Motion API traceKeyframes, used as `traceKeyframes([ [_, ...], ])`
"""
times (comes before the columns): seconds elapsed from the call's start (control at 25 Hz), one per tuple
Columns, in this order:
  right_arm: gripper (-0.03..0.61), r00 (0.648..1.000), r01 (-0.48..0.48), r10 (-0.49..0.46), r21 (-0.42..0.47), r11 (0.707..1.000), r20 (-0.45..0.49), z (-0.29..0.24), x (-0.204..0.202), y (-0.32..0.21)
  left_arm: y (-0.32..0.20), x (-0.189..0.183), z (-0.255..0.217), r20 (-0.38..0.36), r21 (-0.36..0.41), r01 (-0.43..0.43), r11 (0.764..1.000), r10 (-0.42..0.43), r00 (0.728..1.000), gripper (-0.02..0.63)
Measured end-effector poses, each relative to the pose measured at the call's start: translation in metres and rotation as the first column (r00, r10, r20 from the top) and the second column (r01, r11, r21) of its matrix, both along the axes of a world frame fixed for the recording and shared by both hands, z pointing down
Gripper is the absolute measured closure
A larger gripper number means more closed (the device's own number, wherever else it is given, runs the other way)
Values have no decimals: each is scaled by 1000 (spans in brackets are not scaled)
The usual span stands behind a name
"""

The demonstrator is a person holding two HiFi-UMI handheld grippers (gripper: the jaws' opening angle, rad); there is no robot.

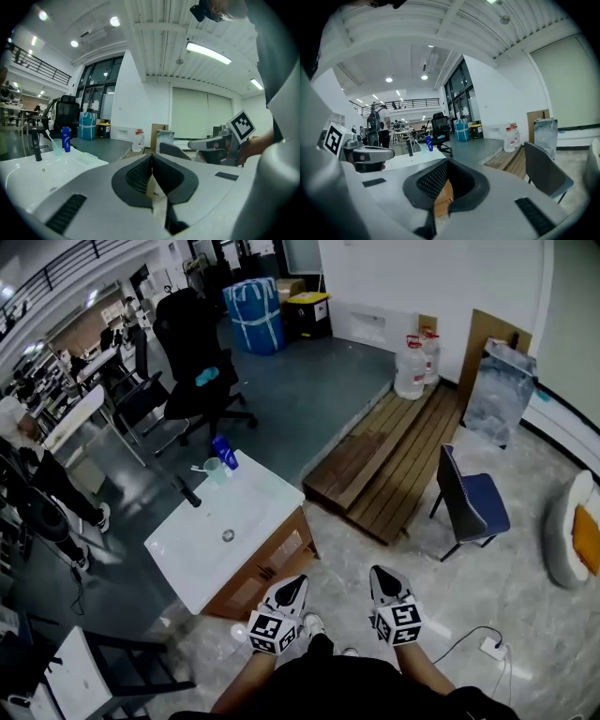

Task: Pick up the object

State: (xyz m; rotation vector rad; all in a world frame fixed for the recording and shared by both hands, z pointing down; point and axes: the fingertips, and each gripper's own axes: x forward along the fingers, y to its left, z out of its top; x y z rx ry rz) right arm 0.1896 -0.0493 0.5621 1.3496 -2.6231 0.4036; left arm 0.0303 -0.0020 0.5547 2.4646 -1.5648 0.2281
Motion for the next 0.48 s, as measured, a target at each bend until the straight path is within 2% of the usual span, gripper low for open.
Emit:
traceKeyframes([
  [0.48, 560, 998, 51, -48, 57, 997, -40, -10, -60, -72, -77, -54, -2, -61, 14, 23, 1000, -23, 998, 592],
])
